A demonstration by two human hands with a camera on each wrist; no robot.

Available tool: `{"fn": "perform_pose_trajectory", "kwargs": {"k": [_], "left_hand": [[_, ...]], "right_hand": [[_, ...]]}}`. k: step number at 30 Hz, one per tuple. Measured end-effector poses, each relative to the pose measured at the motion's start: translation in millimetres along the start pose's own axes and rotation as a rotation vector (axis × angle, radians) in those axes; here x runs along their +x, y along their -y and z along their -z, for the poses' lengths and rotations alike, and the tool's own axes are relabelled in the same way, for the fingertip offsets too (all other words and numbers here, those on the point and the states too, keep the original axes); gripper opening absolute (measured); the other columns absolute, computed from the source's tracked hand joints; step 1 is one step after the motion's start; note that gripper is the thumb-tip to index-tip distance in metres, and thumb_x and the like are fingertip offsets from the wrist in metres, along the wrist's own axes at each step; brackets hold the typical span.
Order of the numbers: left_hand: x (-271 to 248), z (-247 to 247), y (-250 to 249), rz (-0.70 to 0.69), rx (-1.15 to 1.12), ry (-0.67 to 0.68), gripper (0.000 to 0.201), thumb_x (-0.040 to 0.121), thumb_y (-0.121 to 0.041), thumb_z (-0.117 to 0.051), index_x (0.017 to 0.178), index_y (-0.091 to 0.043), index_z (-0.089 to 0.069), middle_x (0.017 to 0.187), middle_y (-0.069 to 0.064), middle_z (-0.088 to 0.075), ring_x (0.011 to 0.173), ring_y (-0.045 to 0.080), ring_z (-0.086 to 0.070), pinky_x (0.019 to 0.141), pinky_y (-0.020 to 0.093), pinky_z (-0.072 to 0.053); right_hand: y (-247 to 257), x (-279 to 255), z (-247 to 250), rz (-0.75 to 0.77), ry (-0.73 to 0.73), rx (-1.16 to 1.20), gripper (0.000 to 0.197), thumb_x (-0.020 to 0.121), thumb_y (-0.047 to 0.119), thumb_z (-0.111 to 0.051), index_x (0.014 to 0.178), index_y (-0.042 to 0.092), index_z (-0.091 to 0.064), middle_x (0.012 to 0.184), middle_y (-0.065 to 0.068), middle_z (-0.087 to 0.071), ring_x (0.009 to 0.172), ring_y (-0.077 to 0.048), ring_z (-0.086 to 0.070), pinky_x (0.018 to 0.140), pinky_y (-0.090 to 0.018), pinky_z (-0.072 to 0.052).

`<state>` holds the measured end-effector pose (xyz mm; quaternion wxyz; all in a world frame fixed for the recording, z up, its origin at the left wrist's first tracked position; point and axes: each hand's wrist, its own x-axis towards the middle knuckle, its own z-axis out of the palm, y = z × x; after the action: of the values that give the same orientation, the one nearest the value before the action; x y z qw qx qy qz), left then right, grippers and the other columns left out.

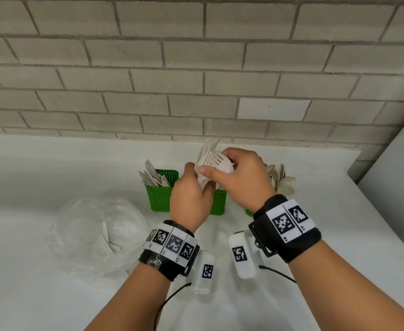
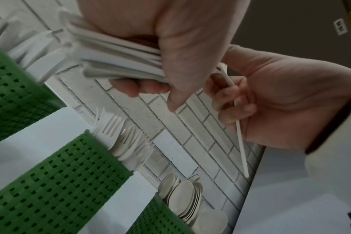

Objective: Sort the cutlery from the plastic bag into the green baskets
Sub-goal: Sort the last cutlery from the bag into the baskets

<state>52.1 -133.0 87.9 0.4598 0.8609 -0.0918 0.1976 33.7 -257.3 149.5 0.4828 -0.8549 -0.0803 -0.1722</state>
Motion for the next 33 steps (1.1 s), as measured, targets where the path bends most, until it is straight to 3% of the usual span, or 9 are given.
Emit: {"fn": "perform_pose_trajectory", "kwargs": {"k": [6,10,15,18,22,25,28,30,33], "left_hand": [[2.0,1.7,7.9,0.028,-0.046,0.067,0.024,0.089,-0.015,-0.066,0.105,-0.005,-0.051,0.081,0.001,-0.061,0.070,0.021,-0.058,0.053,0.022,-0.035],[7.0,6.7,21.3,0.074,-0.114,0.119,0.023,0.088,-0.018,-0.067,0.107,-0.009,-0.057,0.089,0.001,-0.065,0.079,0.016,-0.061,0.057,0.010,-0.041],[12.4,11.8,32.1,0.281,-0.311,0.110,0.012,0.087,-0.012,-0.067,0.086,-0.008,-0.056,0.069,0.007,-0.059,0.058,0.023,-0.055,0.050,0.030,-0.044],[17.1,21.1,25.3,0.390,-0.648,0.083,0.025,0.090,-0.016,-0.068,0.073,-0.012,-0.050,0.052,0.000,-0.044,0.043,0.016,-0.038,0.044,0.027,-0.034],[17.6,32.4,0.4,0.347,-0.884,0.405,0.032,0.092,-0.025,-0.065,0.105,0.003,-0.061,0.071,0.002,-0.065,0.038,0.009,-0.035,0.039,0.021,-0.031],[12.3,31.7,-2.4,0.283,-0.930,0.606,0.038,0.095,-0.018,-0.055,0.112,0.016,-0.056,0.059,-0.001,-0.067,0.033,0.005,-0.031,0.039,0.021,-0.024],[8.5,26.4,1.3,0.296,-0.954,0.548,0.029,0.092,-0.018,-0.062,0.099,0.009,-0.064,0.067,0.003,-0.068,0.034,0.006,-0.031,0.038,0.021,-0.024],[6.8,23.6,0.5,0.335,-0.909,0.489,0.031,0.090,-0.020,-0.062,0.096,0.010,-0.065,0.051,-0.002,-0.060,0.034,0.007,-0.030,0.039,0.022,-0.023],[7.5,22.5,-1.3,0.364,-0.862,0.392,0.035,0.091,-0.018,-0.062,0.102,0.014,-0.063,0.044,-0.005,-0.056,0.035,0.007,-0.032,0.038,0.019,-0.028]], "right_hand": [[-4.3,3.6,0.2,-0.051,0.020,0.333,0.011,0.085,0.016,-0.074,0.085,0.008,-0.067,0.062,0.000,-0.065,0.052,-0.011,-0.057,0.055,-0.026,-0.049],[-6.1,12.0,12.2,-0.054,-0.115,0.443,0.008,0.088,0.017,-0.070,0.085,0.010,-0.066,0.058,-0.002,-0.059,0.045,-0.007,-0.049,0.048,-0.017,-0.041],[-9.3,24.5,34.3,-0.070,-0.206,0.486,0.008,0.090,0.020,-0.069,0.083,0.016,-0.066,0.058,-0.001,-0.057,0.048,-0.010,-0.047,0.044,-0.018,-0.035],[-12.4,24.0,37.6,-0.095,-0.085,0.415,0.008,0.090,0.019,-0.068,0.085,0.014,-0.067,0.060,-0.004,-0.057,0.047,-0.010,-0.045,0.044,-0.016,-0.035],[-15.2,17.1,22.7,-0.125,0.071,0.395,0.007,0.090,0.018,-0.068,0.084,0.013,-0.066,0.055,0.001,-0.055,0.045,-0.009,-0.044,0.044,-0.015,-0.036],[-13.1,14.4,17.6,-0.126,0.098,0.465,0.007,0.092,0.013,-0.065,0.090,0.007,-0.065,0.047,0.012,-0.052,0.042,-0.002,-0.042,0.044,-0.014,-0.034],[-10.3,12.9,15.2,-0.133,0.099,0.446,0.010,0.094,0.011,-0.061,0.093,0.002,-0.064,0.048,0.016,-0.056,0.042,0.001,-0.050,0.046,-0.009,-0.036],[-11.6,13.3,12.9,-0.177,0.085,0.449,0.016,0.097,0.016,-0.057,0.089,0.004,-0.063,0.053,0.012,-0.054,0.046,-0.002,-0.047,0.052,-0.018,-0.037],[-15.7,15.0,11.7,-0.249,0.019,0.535,0.022,0.098,0.007,-0.048,0.084,0.009,-0.064,0.069,-0.013,-0.054,0.057,-0.015,-0.051,0.061,-0.034,-0.046]]}}
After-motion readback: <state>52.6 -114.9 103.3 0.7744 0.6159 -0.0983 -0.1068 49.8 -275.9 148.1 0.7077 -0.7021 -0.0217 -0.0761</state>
